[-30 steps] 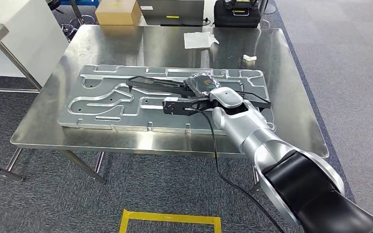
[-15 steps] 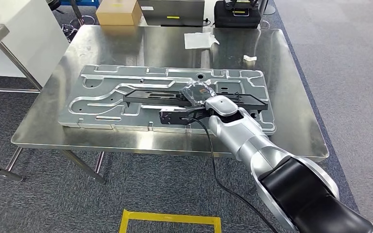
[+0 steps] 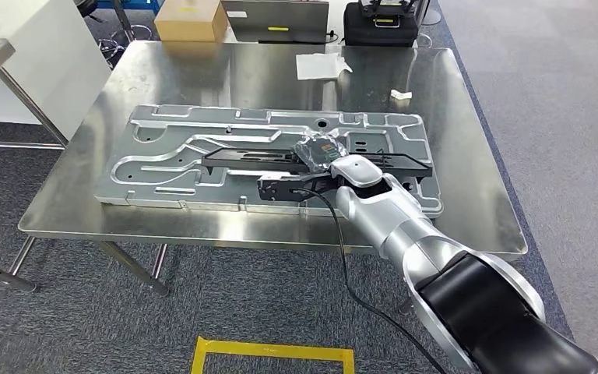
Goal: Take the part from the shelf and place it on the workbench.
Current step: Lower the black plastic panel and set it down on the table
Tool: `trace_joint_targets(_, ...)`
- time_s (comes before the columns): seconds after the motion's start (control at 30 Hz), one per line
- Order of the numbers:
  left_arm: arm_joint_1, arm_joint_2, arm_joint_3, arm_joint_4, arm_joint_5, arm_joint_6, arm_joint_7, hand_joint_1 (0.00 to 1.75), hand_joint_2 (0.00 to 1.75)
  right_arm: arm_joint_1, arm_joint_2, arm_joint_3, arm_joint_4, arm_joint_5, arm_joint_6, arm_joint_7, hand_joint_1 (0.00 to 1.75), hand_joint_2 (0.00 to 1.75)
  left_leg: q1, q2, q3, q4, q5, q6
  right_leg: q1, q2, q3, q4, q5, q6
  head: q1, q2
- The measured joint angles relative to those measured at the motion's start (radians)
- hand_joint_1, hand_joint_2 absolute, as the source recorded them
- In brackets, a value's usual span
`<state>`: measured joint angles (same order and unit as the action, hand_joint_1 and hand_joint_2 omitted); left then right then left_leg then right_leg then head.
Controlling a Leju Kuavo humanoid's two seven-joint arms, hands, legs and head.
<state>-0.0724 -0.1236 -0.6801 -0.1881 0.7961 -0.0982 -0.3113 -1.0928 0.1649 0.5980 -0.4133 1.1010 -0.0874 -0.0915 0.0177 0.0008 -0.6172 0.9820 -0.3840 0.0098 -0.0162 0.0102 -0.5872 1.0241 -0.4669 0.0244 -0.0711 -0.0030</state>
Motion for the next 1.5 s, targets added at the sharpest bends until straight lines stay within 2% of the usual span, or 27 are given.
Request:
trace_joint_targets(0.07,0.0,-0.001,0.0,0.0,0.0,-0.002,-0.001,0.0,1.75,0.002,-0.006,0.001,-0.002,0.0,0.0,0.0,1.75,1.75,0.009,0.005,0.021,-0.029,0.011,0.003,-0.001,-0.001,-0.034,0.082,-0.047,0.005,0.0,0.0)
trace_joint_targets(0.13,0.0,-0.002,-0.001,0.0,0.0,-0.003,0.0,0.0,1.75,0.007,-0.011,0.003,-0.002,0.0,0.001,0.0,1.75,1.75,0.013,0.007,0.024,-0.032,0.009,0.002,-0.007,-0.002,-0.101,0.206,-0.098,0.015,0.0,0.0)
trace_joint_targets(0.17,0.0,-0.002,-0.001,0.0,0.0,-0.003,0.0,0.0,1.75,0.011,-0.013,0.004,-0.002,0.0,0.001,0.0,1.75,1.75,0.015,0.006,0.024,-0.03,0.005,-0.001,-0.012,-0.003,-0.123,0.24,-0.102,0.021,0.0,0.0)
trace_joint_targets(0.2,0.0,-0.002,-0.001,0.0,0.0,-0.003,0.0,0.0,1.75,0.015,-0.014,0.005,-0.002,0.0,0.001,0.0,1.75,1.75,0.018,0.004,0.024,-0.026,0.0,-0.006,-0.017,-0.004,-0.128,0.239,-0.086,0.026,0.0,0.0)
trace_joint_targets(0.23,0.0,-0.002,-0.001,0.0,0.0,-0.003,0.0,0.0,1.75,0.017,-0.016,0.006,-0.002,0.0,0.001,0.0,1.75,1.75,0.023,0.003,0.024,-0.019,-0.007,-0.013,-0.023,-0.006,-0.113,0.198,-0.053,0.032,0.0,0.0)
trace_joint_targets(0.3,0.0,0.0,-0.001,0.0,-0.001,-0.003,0.0,0.0,1.75,0.017,-0.018,0.01,-0.002,0.0,0.001,0.001,1.75,1.75,0.028,0.0,0.022,0.005,-0.026,-0.031,-0.031,-0.011,-0.056,0.071,0.01,0.042,0.0,0.0)
trace_joint_targets(0.37,-0.002,0.002,-0.002,0.001,-0.002,-0.002,0.003,0.0,1.75,0.017,-0.018,0.012,-0.002,0.001,0.001,0.004,1.75,1.75,0.026,-0.001,0.02,0.024,-0.043,-0.049,-0.031,-0.008,-0.027,0.011,0.022,0.031,-0.001,0.0)
trace_joint_targets(0.47,-0.003,0.003,-0.003,0.001,-0.002,0.0,0.006,0.0,1.75,0.017,-0.018,0.013,-0.003,0.003,0.002,0.009,1.75,1.75,0.03,-0.001,0.027,0.024,-0.053,-0.069,-0.025,-0.002,-0.024,0.017,0.006,-0.003,-0.002,0.0)
trace_joint_targets(0.53,-0.004,0.004,-0.004,0.002,-0.002,0.001,0.008,0.0,1.75,0.011,-0.018,0.013,-0.006,0.003,0.003,0.01,1.75,1.75,0.032,0.0,0.013,0.064,-0.073,-0.073,-0.024,-0.001,-0.011,0.016,-0.001,-0.02,-0.003,0.0)
trace_joint_targets(0.57,-0.004,0.004,-0.004,0.002,-0.002,0.001,0.009,0.0,1.75,0.008,-0.017,0.013,-0.007,0.003,0.003,0.01,1.75,1.75,0.03,0.001,-0.013,0.117,-0.093,-0.072,-0.022,-0.001,-0.002,0.015,-0.007,-0.027,-0.003,0.0)
trace_joint_targets(0.63,-0.004,0.005,-0.004,0.002,-0.002,0.001,0.008,0.0,1.75,0.004,-0.017,0.013,-0.007,0.003,0.006,0.01,1.75,1.75,0.023,0.001,-0.097,0.26,-0.132,-0.065,-0.014,-0.001,0.014,0.014,-0.022,-0.037,-0.003,0.0)
trace_joint_targets(0.67,-0.004,0.005,-0.004,0.002,-0.002,0.001,0.008,0.0,1.75,0.005,-0.017,0.013,-0.006,0.003,0.009,0.01,1.75,1.75,0.019,0.001,-0.134,0.309,-0.132,-0.06,-0.009,0.0,0.025,0.014,-0.031,-0.04,-0.003,0.0)
trace_joint_targets(0.7,-0.003,0.005,-0.004,0.002,-0.002,0.001,0.008,0.0,1.75,0.007,-0.017,0.013,-0.006,0.003,0.011,0.011,1.75,1.75,0.015,0.001,-0.155,0.321,-0.112,-0.053,-0.004,0.002,0.038,0.014,-0.041,-0.042,-0.003,0.0)
trace_joint_targets(0.73,-0.002,0.005,-0.005,0.002,-0.002,0.001,0.007,0.0,1.75,0.008,-0.017,0.013,-0.005,0.003,0.012,0.011,1.75,1.75,0.01,0.001,-0.157,0.292,-0.072,-0.043,0.0,0.004,0.053,0.014,-0.053,-0.042,-0.003,0.0)
trace_joint_targets(0.77,0.0,0.005,-0.005,0.002,-0.002,0.001,0.007,0.0,1.75,0.008,-0.017,0.013,-0.005,0.003,0.013,0.011,1.75,1.75,0.005,0.0,-0.144,0.231,-0.02,-0.032,0.003,0.006,0.069,0.014,-0.066,-0.042,-0.003,0.0)
trace_joint_targets(0.83,0.002,0.005,-0.005,0.003,-0.002,0.001,0.007,0.0,1.75,0.009,-0.018,0.014,-0.004,0.002,0.012,0.013,1.75,1.75,-0.008,-0.003,-0.106,0.129,0.044,-0.011,0.007,0.009,0.096,0.008,-0.086,-0.036,-0.003,0.0)
trace_joint_targets(0.93,-0.001,0.005,-0.006,0.005,-0.002,-0.003,0.008,0.0,1.75,0.01,-0.02,0.014,-0.004,0.0,0.006,0.015,1.75,1.75,-0.021,-0.003,-0.077,0.088,0.033,0.005,0.005,0.013,0.113,-0.008,-0.096,-0.017,-0.003,0.0)
trace_joint_targets(1.03,-0.004,0.004,-0.006,0.005,0.001,-0.004,0.01,0.0,1.75,0.009,-0.024,0.014,-0.008,-0.003,0.0,0.015,1.75,1.75,-0.012,0.0,-0.034,0.037,0.004,0.013,0.004,0.008,0.116,0.005,-0.118,-0.003,-0.003,0.0)
trace_joint_targets(1.07,-0.004,0.004,-0.006,0.005,0.002,-0.004,0.009,0.0,1.75,0.01,-0.026,0.014,-0.008,-0.005,0.0,0.015,1.75,1.75,-0.008,0.0,-0.02,0.022,-0.003,0.015,0.004,0.005,0.091,0.05,-0.134,0.002,-0.003,0.0)
trace_joint_targets(1.13,-0.004,0.002,-0.006,0.005,0.005,-0.005,0.003,0.0,1.75,0.021,-0.032,0.014,-0.005,-0.011,-0.003,0.011,1.75,1.75,-0.008,0.0,-0.005,0.018,-0.011,0.019,0.002,0.001,0.0,0.185,-0.166,0.01,-0.003,0.0)
trace_joint_targets(1.17,-0.003,0.001,-0.006,0.005,0.008,-0.005,-0.001,0.0,1.75,0.03,-0.035,0.014,-0.004,-0.018,-0.007,0.005,1.75,1.75,-0.008,-0.001,0.002,0.017,-0.017,0.019,0.001,0.001,-0.046,0.239,-0.168,0.014,-0.003,0.0)
trace_joint_targets(1.2,-0.001,0.001,-0.006,0.005,0.012,-0.003,-0.006,0.0,1.75,0.039,-0.038,0.014,-0.004,-0.03,-0.011,-0.005,1.75,1.75,-0.008,-0.001,0.01,0.018,-0.024,0.019,0.0,0.0,-0.077,0.261,-0.151,0.017,-0.002,0.0)
trace_joint_targets(1.23,0.001,0.001,-0.005,0.005,0.017,0.0,-0.011,0.0,1.75,0.046,-0.042,0.013,-0.004,-0.05,-0.013,-0.02,1.75,1.75,-0.008,-0.002,0.019,0.02,-0.032,0.018,0.0,-0.001,-0.089,0.244,-0.112,0.018,-0.002,0.0)
trace_joint_targets(1.3,0.003,0.0,-0.004,0.005,0.023,0.01,-0.022,0.0,1.75,0.059,-0.052,0.01,-0.005,-0.101,-0.007,-0.06,1.75,1.75,-0.008,-0.003,0.038,0.024,-0.049,0.013,0.0,-0.005,-0.064,0.126,-0.01,0.014,-0.002,0.0)
trace_joint_targets(1.33,0.003,-0.001,-0.004,0.005,0.026,0.015,-0.029,0.0,1.75,0.066,-0.058,0.008,-0.005,-0.125,-0.002,-0.078,1.75,1.75,-0.009,-0.004,0.045,0.028,-0.056,0.008,0.002,-0.007,-0.044,0.066,0.024,0.01,-0.002,0.0)
trace_joint_targets(1.4,0.001,-0.001,-0.003,0.005,0.032,0.02,-0.042,0.0,1.75,0.083,-0.065,0.007,-0.008,-0.152,-0.004,-0.097,1.75,1.75,-0.013,-0.005,0.049,0.032,-0.066,0.003,0.005,-0.007,-0.023,0.007,0.039,-0.003,-0.002,0.0)
trace_joint_targets(1.5,0.0,-0.002,-0.002,0.005,0.029,0.022,-0.066,0.0,1.75,0.106,-0.074,0.007,-0.014,-0.169,-0.028,-0.099,1.75,1.75,-0.014,-0.002,0.055,0.031,-0.071,0.004,0.009,-0.004,-0.017,-0.003,0.035,-0.013,-0.003,0.0)
